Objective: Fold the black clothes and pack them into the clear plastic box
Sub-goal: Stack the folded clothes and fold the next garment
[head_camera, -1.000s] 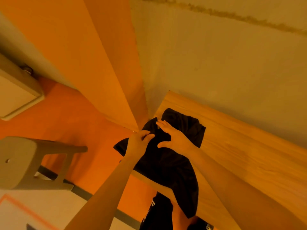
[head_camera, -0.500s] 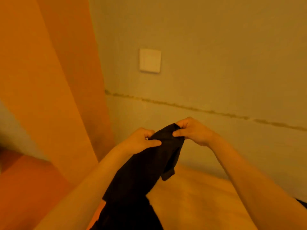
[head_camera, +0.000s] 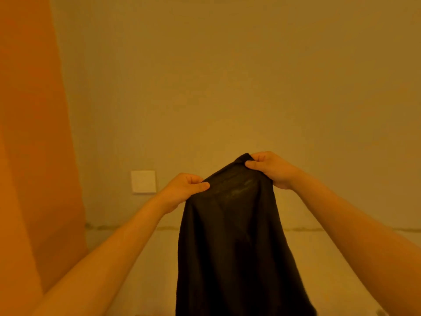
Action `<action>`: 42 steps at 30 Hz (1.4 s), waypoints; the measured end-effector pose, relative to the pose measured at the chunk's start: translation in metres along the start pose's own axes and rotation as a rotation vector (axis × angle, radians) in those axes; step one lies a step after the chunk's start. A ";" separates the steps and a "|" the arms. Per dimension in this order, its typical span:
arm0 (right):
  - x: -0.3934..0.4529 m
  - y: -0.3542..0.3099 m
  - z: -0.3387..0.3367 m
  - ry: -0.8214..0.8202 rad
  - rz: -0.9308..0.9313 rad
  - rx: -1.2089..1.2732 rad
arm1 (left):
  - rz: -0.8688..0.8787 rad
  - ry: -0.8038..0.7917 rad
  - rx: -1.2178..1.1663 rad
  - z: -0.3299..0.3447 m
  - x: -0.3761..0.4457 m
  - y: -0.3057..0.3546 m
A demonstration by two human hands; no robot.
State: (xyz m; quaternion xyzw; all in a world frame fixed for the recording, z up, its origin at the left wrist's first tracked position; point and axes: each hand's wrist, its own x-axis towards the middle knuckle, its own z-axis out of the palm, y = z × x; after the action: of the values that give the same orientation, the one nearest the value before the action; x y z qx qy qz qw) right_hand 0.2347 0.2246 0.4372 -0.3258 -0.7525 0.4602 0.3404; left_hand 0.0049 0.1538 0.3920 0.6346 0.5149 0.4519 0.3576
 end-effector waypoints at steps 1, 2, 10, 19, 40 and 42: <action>0.000 -0.008 -0.008 0.009 -0.005 -0.038 | 0.045 0.009 0.003 0.003 0.007 0.013; -0.001 -0.016 -0.015 0.010 -0.010 -0.091 | 0.102 0.011 -0.030 0.009 0.013 0.028; -0.016 -0.057 -0.050 0.033 -0.033 -0.319 | 0.235 0.046 -0.126 0.072 0.055 0.106; -0.040 -0.055 -0.082 -0.043 0.028 -0.325 | 0.251 0.031 -0.187 0.106 0.072 0.123; -0.069 -0.008 -0.139 0.078 0.006 -0.285 | 0.301 0.522 -0.036 -0.019 0.078 0.152; -0.068 -0.013 -0.147 0.103 0.007 -0.324 | 0.298 0.540 -0.070 -0.031 0.078 0.145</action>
State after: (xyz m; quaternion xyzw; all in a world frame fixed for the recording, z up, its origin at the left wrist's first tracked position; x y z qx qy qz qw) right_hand 0.3895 0.2343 0.4851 -0.4020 -0.7973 0.3168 0.3199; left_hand 0.0282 0.1982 0.5519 0.5477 0.4766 0.6689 0.1593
